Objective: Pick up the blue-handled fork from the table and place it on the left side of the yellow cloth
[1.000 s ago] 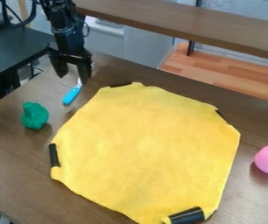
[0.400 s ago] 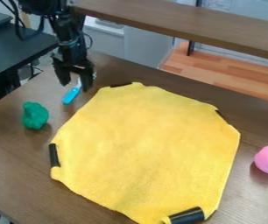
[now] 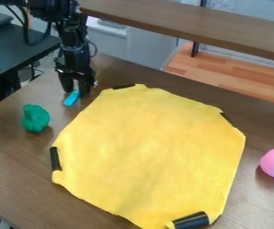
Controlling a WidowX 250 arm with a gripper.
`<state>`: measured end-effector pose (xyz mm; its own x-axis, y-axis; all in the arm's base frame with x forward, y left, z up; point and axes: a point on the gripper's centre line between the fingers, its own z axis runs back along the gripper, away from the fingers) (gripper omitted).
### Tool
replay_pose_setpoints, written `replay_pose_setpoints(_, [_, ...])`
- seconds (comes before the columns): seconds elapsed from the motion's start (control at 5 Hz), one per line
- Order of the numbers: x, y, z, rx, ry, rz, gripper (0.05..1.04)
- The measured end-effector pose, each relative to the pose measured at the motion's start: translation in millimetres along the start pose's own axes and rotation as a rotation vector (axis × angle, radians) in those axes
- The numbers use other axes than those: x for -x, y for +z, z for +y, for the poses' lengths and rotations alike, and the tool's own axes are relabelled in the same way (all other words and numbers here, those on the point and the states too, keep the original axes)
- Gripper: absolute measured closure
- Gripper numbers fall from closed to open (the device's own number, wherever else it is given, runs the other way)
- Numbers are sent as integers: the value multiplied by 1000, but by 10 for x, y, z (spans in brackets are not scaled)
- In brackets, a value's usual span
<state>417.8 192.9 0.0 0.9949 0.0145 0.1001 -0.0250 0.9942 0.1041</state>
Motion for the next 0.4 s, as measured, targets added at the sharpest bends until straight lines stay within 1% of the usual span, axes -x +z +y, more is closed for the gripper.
replay_pose_setpoints(0.2, [9,0,22,-10,-11,4,708])
replay_pose_setpoints(0.4, [29,-12,-21,4,-31,-2,849])
